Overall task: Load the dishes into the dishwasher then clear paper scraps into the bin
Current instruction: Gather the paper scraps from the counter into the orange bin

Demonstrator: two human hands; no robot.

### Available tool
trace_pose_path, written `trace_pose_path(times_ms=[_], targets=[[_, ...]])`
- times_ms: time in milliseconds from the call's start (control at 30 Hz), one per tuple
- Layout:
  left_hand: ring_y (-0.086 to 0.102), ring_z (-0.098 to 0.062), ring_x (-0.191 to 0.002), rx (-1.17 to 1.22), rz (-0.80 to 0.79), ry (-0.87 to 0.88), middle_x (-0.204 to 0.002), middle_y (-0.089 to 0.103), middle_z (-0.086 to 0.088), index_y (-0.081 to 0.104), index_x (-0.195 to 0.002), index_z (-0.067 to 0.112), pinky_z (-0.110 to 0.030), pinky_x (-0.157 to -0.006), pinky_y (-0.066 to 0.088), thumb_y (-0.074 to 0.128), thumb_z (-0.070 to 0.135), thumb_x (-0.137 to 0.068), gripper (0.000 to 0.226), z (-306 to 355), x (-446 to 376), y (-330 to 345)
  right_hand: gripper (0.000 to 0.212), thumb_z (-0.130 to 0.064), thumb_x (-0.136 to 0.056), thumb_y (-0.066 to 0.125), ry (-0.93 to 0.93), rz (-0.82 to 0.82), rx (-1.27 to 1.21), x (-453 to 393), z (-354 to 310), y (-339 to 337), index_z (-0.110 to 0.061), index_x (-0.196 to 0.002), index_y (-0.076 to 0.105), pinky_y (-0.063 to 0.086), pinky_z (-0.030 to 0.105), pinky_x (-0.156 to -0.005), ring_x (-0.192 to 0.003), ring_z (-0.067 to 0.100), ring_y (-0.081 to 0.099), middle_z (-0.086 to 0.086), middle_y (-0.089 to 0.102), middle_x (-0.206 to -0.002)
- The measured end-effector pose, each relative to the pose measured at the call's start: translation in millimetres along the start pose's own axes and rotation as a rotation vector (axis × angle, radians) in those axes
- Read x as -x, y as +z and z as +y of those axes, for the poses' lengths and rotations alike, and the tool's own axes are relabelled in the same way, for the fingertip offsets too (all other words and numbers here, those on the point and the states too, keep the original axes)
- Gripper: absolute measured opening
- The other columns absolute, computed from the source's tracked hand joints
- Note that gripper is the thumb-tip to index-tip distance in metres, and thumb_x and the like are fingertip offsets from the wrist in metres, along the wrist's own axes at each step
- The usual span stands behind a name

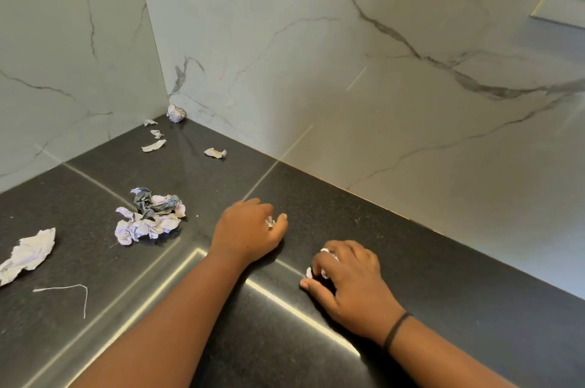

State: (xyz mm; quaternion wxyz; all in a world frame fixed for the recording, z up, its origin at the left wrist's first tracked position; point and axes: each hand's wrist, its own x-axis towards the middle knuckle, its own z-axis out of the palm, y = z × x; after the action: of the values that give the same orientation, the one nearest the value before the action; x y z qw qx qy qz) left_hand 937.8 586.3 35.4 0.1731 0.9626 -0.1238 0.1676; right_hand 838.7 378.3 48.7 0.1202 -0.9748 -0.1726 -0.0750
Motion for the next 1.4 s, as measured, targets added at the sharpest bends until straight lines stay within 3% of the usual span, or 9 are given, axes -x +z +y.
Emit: trace_pose_path(times_ms=[133,267,533,767,867,1000,1167,1300,1400], targets=[[0.049,-0.023,-0.061,-0.044,-0.057,-0.029,-0.062,0.046,0.001,0.050,-0.055,0.017,-0.029,-0.054,0.031,0.038,0.043,-0.092,0.047,5.8,7.6,-6.6,0.030,-0.055,-0.086,0.043,-0.047,0.161,0.141,0.4,-5.3,8.8,-0.031,-0.072,0.054,0.037,0.030,-0.054,-0.066,0.013,0.054,-0.013,0.053,-0.073],[0.060,-0.027,-0.076,-0.093,-0.114,-0.091,-0.075,0.058,-0.003,0.068,-0.074,0.013,-0.031,-0.063,0.042,0.041,0.040,-0.094,0.043,20.7,32.1,-21.5,0.042,-0.054,-0.084,0.044,0.034,0.153,0.166,0.1,-8.1,8.4,-0.025,-0.055,0.054,0.029,0.021,-0.041,-0.043,0.016,0.051,-0.007,0.049,-0.051],[0.063,-0.030,-0.080,-0.100,-0.210,-0.027,-0.079,0.067,-0.005,0.068,-0.074,0.015,-0.033,-0.069,0.050,0.037,0.044,-0.087,0.045,43.1,135.6,-55.1,0.049,-0.050,-0.099,0.028,0.233,0.020,-0.028,41.1,-27.3,-18.5,-0.020,-0.068,0.051,0.036,0.033,-0.059,-0.077,0.028,0.060,0.007,0.064,-0.078],[0.062,-0.023,-0.093,-0.148,-0.281,-0.019,-0.096,0.067,-0.001,0.067,-0.088,0.017,-0.031,-0.074,0.046,0.033,0.045,-0.093,0.044,56.4,227.5,-104.1,0.051,-0.045,-0.097,0.038,0.441,0.080,-0.108,132.4,-79.7,-25.6,-0.016,-0.056,0.033,0.036,0.033,-0.060,-0.071,0.027,0.055,0.006,0.059,-0.066],[0.063,-0.024,-0.092,-0.069,-0.336,-0.076,-0.095,0.068,-0.002,0.060,-0.075,0.017,-0.030,-0.074,0.045,0.036,0.043,-0.093,0.039,65.0,256.6,-131.0,0.052,-0.040,-0.097,0.044,0.539,0.146,-0.295,163.0,-110.2,-36.0,-0.013,-0.053,0.033,0.033,0.034,-0.056,-0.054,0.018,0.043,-0.001,0.040,-0.049],[0.052,-0.027,-0.063,0.326,-0.337,-0.408,-0.059,0.056,-0.002,0.042,-0.052,0.013,-0.033,-0.059,0.037,0.047,0.035,-0.085,0.040,79.0,293.1,-160.9,0.052,-0.036,-0.090,0.051,0.767,0.285,-0.725,184.0,-147.4,-50.3,-0.019,-0.050,0.025,0.023,0.032,-0.051,-0.047,0.016,0.025,-0.002,0.024,-0.048],[0.026,-0.013,-0.036,1.422,-0.136,-1.139,-0.043,0.028,0.005,0.037,-0.047,0.023,-0.021,-0.044,0.022,0.057,0.021,-0.081,0.040,115.7,338.4,-197.1,0.038,-0.034,-0.086,0.051,1.147,0.232,-1.554,202.6,-206.2,-71.1,-0.023,-0.054,0.036,0.024,0.016,-0.036,-0.029,0.016,0.027,0.001,0.031,-0.044],[0.034,-0.011,-0.034,1.748,-0.121,-1.233,-0.042,0.039,0.004,0.046,-0.040,0.019,-0.018,-0.043,0.028,0.056,0.024,-0.081,0.043,158.1,391.1,-210.2,0.037,-0.030,-0.091,0.053,1.035,0.108,-1.776,245.8,-259.6,-79.9,-0.022,-0.057,0.040,0.023,0.019,-0.037,-0.033,0.012,0.026,-0.003,0.032,-0.044],[0.057,-0.025,-0.064,1.796,0.094,-1.335,-0.074,0.060,-0.014,0.065,-0.076,0.011,-0.028,-0.055,0.047,0.054,0.027,-0.080,0.020,177.7,442.2,-181.9,0.049,-0.028,-0.092,0.058,0.808,0.302,-1.539,293.0,-283.2,-49.7,-0.013,-0.050,0.038,0.029,0.028,-0.044,-0.045,0.013,0.031,0.002,0.033,-0.048]])
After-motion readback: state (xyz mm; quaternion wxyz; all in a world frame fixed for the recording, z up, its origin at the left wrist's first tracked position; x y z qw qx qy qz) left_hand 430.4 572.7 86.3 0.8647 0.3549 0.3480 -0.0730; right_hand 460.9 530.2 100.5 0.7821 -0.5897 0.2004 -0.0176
